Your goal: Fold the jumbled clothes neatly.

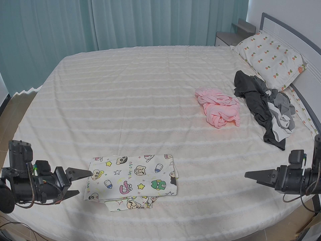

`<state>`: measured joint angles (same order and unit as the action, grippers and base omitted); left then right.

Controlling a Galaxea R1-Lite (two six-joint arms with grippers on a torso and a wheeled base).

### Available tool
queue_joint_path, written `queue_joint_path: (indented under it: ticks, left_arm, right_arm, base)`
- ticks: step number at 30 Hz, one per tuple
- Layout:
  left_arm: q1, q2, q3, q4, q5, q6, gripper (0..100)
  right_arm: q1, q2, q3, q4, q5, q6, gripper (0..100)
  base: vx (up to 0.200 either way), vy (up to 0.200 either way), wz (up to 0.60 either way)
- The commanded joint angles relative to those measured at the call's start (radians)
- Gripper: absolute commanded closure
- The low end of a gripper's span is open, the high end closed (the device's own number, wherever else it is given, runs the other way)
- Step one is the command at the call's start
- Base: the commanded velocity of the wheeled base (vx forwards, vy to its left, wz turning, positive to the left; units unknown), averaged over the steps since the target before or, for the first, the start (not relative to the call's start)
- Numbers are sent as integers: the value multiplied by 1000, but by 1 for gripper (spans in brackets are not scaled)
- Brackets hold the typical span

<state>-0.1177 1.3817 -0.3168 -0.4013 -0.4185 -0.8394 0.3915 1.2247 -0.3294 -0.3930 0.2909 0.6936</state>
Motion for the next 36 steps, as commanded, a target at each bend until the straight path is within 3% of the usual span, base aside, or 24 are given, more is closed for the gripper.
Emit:
queue_joint_path:
  ticks: [1,8,18,33,36]
  left_arm:
    - [66,-138,179,-82,-45,-33,0]
    - [73,-165,209,-114,-45,-40,0]
    - [90,-55,217,-246,-57,-145,0]
    - [112,-23,237,-301,-66,-147,0]
    - [112,-21,240,-300,-68,-145,0]
  right_arm:
    - [106,277,-178,51,-12,-2,0]
    - [175,486,-241,-27,-82,1,0]
    - [181,581,-327,-63,-91,4,0]
    - [182,789,-464,-64,-131,4,0]
    - [190,820,-459,-72,-131,-2,0]
  base:
    - [0,0,0]
    - [0,0,0]
    - [0,0,0]
    - [0,200,0]
    - [0,0,0]
